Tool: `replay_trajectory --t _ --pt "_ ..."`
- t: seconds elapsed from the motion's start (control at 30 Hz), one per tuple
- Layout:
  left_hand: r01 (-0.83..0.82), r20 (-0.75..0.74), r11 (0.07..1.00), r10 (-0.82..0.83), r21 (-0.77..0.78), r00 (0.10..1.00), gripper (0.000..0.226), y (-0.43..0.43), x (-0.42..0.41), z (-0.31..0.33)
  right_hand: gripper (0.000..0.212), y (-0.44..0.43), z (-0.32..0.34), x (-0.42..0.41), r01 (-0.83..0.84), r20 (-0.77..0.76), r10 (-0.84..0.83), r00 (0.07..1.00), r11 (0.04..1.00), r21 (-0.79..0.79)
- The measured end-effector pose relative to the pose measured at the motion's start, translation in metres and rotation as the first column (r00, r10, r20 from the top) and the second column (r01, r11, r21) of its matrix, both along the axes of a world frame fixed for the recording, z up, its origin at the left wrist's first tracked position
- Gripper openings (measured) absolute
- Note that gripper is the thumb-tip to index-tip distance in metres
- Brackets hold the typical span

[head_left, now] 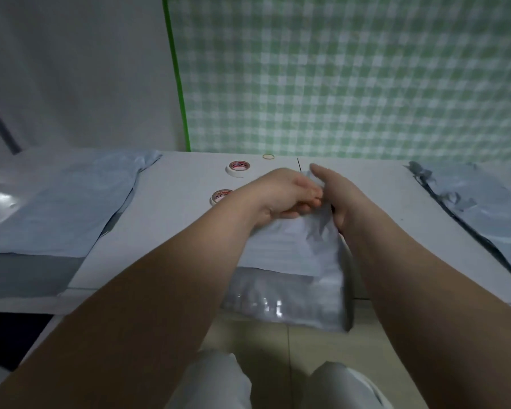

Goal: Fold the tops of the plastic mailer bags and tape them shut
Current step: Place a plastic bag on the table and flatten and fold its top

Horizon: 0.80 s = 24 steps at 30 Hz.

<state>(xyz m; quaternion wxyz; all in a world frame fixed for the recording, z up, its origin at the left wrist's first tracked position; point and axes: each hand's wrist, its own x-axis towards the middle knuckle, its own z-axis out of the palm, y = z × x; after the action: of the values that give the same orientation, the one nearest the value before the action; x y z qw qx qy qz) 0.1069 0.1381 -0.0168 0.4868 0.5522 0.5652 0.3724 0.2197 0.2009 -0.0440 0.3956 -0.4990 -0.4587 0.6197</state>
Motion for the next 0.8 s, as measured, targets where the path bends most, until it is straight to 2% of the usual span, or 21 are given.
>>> replay_trajectory --t 0.03,0.07,0.13,0.2,0.27,0.37,0.5,0.57,0.63,0.73,0.8 --pt "-0.054 -0.073 0.995 0.06 0.085 0.995 0.019 0.004 -0.003 -0.002 0.016 0.0 -0.001 0.004 -0.002 0.081 0.001 0.997 1.0 0.01" --pt "-0.104 -0.205 0.977 0.142 0.186 0.968 0.019 0.008 -0.008 -0.004 0.012 0.004 -0.001 0.006 -0.002 0.229 -0.003 0.973 1.0 0.023" --pt "-0.094 -0.505 0.953 0.236 0.289 0.83 0.022 0.015 -0.017 -0.009 0.007 0.004 -0.002 0.011 0.005 0.439 -0.047 0.897 0.995 0.097" --pt "0.03 -0.683 0.976 0.129 0.217 0.719 0.026 0.015 -0.023 -0.016 0.029 0.009 -0.004 0.012 -0.056 0.551 -0.079 0.831 0.973 0.223" --pt "0.142 -0.781 0.982 0.009 0.125 0.624 0.034 0.011 -0.024 -0.024 0.057 0.009 -0.005 0.012 -0.134 0.577 -0.059 0.815 0.949 0.286" --pt "0.213 -0.845 0.976 -0.069 0.053 0.529 0.037 0.009 -0.025 -0.035 0.075 0.002 -0.004 0.016 -0.252 0.688 -0.038 0.724 0.915 0.316" --pt "0.245 -0.892 0.97 -0.105 0.007 0.44 0.035 0.001 -0.027 -0.04 0.078 -0.004 -0.001 0.023 -0.281 0.807 -0.204 0.554 0.867 0.412" --pt "0.274 -0.885 0.96 -0.077 0.059 0.459 0.035 -0.01 -0.026 -0.037 0.066 -0.015 0.002 0.027 -0.37 0.842 -0.248 0.48 0.813 0.45" --pt "0.323 -0.848 0.94 -0.082 0.109 0.524 0.041 -0.025 -0.025 -0.034 0.047 -0.033 0.003 0.032 -0.479 0.857 -0.228 0.461 0.749 0.457" --pt "0.351 -0.83 0.929 -0.101 0.119 0.549 0.063 -0.049 -0.025 -0.03 0.036 -0.071 0.002 0.041 -0.596 0.892 -0.061 0.447 0.724 0.348" --pt "0.35 -0.845 0.927 -0.075 0.136 0.529 0.065 -0.063 -0.024 -0.03 0.039 -0.09 0.0 0.048 -0.658 0.919 0.021 0.394 0.704 0.266"
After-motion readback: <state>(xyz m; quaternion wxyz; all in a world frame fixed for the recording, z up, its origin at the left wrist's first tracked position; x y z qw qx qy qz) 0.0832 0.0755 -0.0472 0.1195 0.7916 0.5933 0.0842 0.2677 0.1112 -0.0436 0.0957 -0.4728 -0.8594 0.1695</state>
